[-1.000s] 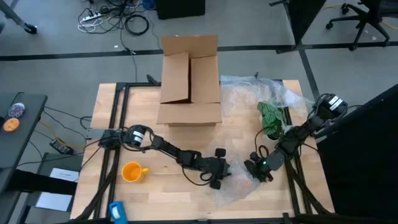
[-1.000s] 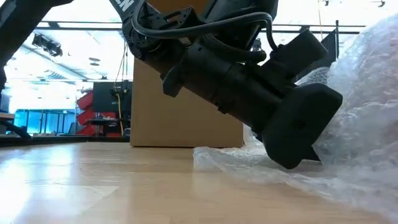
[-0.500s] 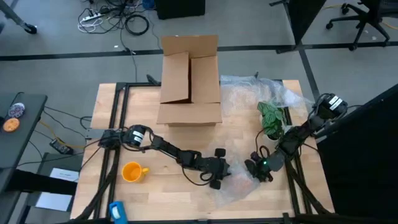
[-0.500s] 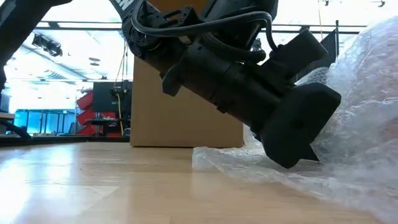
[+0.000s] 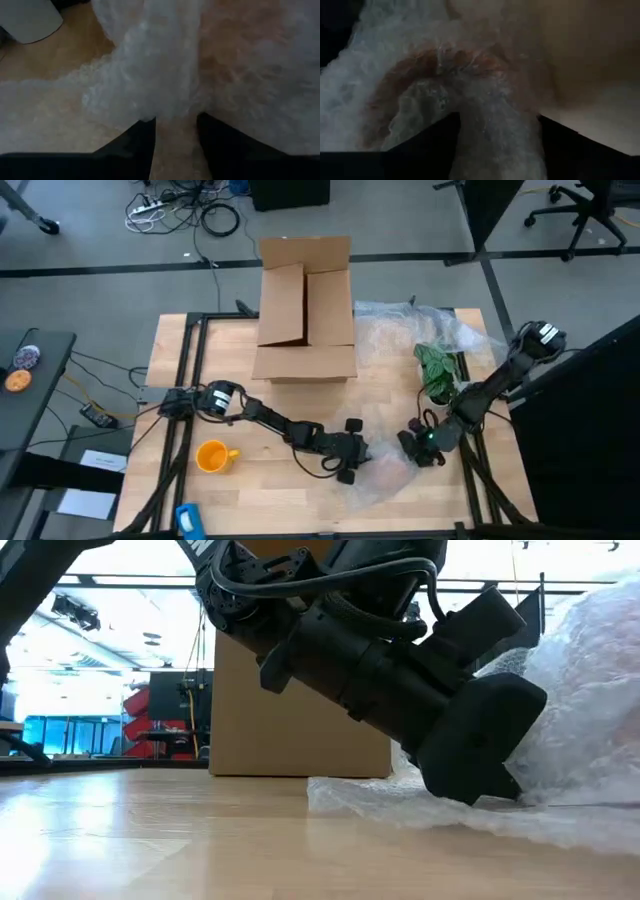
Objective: Wrap mug
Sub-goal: Wrap the orange cup with the bubble wrap
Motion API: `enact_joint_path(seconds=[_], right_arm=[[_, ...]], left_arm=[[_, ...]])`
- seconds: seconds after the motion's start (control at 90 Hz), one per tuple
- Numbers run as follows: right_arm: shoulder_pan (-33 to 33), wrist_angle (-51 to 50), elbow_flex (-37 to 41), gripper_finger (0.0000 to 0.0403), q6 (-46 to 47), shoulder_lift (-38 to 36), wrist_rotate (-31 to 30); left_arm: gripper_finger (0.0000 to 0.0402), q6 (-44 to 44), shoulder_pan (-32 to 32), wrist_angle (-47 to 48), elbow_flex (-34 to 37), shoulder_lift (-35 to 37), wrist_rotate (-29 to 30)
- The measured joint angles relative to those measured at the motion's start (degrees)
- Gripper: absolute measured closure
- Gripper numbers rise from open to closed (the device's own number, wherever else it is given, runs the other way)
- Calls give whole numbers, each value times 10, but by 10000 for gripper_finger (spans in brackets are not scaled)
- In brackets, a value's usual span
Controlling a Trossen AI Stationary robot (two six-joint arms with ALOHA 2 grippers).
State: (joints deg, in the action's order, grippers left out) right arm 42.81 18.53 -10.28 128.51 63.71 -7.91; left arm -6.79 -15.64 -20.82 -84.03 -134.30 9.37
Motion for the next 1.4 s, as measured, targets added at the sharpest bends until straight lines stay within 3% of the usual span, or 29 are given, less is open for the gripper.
enact_joint_path(seconds=[0.678,0.911,1.256,1.4], right_arm=[[0,-316,0,190,-8,-186,-34],[0,-339,0,204,-147,-250,-64],[0,-490,0,240,-286,-395,-89],[0,-498,-3,241,-429,-455,-93]], left_arm=[[270,7,0,5,0,-1,0],[270,11,0,5,0,-1,-1],[270,15,0,5,0,-1,-2],[270,29,0,5,0,-1,-2]])
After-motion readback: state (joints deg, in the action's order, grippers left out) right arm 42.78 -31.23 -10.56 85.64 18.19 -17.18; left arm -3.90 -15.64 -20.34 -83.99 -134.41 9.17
